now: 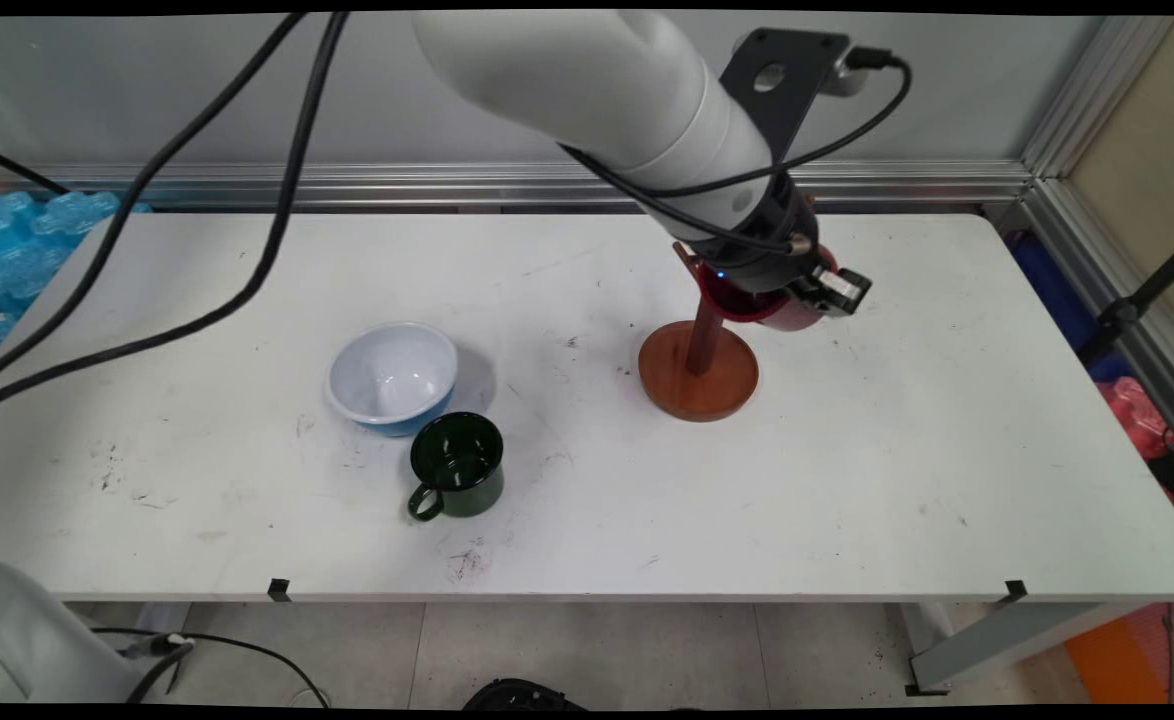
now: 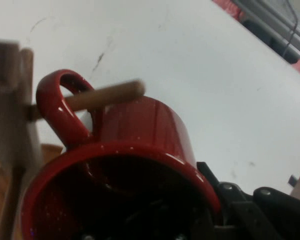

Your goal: Place the picked object on the table

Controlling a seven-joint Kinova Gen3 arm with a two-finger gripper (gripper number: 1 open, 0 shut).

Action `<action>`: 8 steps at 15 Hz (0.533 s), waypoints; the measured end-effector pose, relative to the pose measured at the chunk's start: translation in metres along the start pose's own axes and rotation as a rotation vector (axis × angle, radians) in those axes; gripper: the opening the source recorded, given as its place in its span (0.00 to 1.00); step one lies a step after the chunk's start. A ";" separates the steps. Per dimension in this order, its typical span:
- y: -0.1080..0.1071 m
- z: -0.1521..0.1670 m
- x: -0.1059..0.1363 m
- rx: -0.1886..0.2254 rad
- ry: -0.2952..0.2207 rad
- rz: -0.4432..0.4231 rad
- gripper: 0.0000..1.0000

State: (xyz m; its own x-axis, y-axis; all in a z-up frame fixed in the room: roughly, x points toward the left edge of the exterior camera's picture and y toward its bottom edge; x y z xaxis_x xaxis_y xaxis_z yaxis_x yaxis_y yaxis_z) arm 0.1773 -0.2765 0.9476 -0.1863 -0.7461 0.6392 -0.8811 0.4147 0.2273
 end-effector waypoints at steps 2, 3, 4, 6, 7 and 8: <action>0.004 -0.004 0.005 -0.013 0.015 0.002 0.00; 0.006 -0.007 0.007 -0.020 0.022 0.004 0.00; 0.008 -0.009 0.008 -0.028 0.026 0.006 0.00; 0.013 -0.015 0.009 -0.045 0.033 0.010 0.00; 0.015 -0.017 0.010 -0.053 0.035 0.012 0.00; 0.018 -0.021 0.009 -0.063 0.037 0.015 0.00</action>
State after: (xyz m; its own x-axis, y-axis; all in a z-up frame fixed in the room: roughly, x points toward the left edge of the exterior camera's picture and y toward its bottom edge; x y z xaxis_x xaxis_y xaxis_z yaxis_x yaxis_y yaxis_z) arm 0.1684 -0.2654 0.9729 -0.1819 -0.7201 0.6696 -0.8489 0.4587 0.2627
